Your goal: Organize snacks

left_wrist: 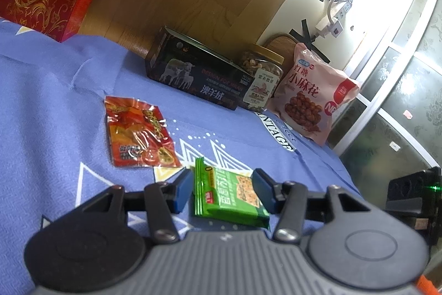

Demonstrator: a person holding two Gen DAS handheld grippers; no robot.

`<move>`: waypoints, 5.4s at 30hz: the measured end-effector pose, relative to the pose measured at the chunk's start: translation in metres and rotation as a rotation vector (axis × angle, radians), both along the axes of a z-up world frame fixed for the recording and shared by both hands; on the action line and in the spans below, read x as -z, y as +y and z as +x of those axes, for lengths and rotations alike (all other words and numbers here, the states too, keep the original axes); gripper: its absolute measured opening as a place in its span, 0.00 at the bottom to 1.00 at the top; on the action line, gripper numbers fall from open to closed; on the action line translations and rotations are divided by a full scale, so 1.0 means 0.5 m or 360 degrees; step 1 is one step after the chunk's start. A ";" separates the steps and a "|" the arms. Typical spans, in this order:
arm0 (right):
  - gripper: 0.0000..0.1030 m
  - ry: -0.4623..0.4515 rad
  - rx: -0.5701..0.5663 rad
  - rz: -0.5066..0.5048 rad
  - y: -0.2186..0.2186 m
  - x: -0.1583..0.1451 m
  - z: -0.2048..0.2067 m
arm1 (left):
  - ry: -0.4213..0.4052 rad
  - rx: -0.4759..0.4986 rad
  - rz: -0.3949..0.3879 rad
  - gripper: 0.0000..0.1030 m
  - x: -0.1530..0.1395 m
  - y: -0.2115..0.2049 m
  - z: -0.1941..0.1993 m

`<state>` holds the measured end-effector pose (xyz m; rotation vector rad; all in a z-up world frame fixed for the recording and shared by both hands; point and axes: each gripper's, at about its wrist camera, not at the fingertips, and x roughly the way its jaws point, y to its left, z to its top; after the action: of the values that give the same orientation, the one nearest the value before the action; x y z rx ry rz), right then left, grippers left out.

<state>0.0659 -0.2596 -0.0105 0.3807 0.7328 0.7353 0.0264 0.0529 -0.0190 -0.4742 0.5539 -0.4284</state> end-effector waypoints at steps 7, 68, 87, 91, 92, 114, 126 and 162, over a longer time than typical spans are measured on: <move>0.45 -0.0048 -0.0018 -0.0072 0.007 -0.013 -0.009 | 0.0036 0.0016 -0.0170 0.47 0.001 0.040 -0.010; 0.39 0.0187 -0.0295 -0.0004 0.150 -0.003 0.255 | 0.0183 -0.0248 0.0355 0.45 -0.117 0.047 0.185; 0.07 0.0439 -0.0111 0.0310 0.159 0.038 0.198 | 0.0224 -0.0314 -0.0077 0.38 0.009 0.114 0.119; 0.10 0.0430 -0.0131 0.0396 0.142 0.034 0.172 | 0.0248 -0.0285 -0.0206 0.38 0.021 0.133 0.121; 0.12 0.0434 -0.0148 0.0409 0.143 0.035 0.168 | 0.0253 -0.0284 -0.0233 0.38 0.024 0.137 0.121; 0.08 0.0377 -0.0215 0.0350 0.185 0.032 0.146 | 0.0250 -0.0246 -0.0261 0.40 0.026 0.138 0.121; 0.06 0.0599 -0.0090 0.0611 0.098 0.065 0.126 | 0.0222 -0.0200 -0.0274 0.53 0.023 0.133 0.114; 0.05 0.0562 -0.0080 0.0526 0.113 0.029 0.082 | 0.0224 -0.0070 -0.0296 0.58 0.028 0.122 0.119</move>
<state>0.1069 -0.2031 -0.0252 0.8093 0.9567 0.8497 0.0857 0.1139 -0.0330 -0.6973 0.6413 -0.4082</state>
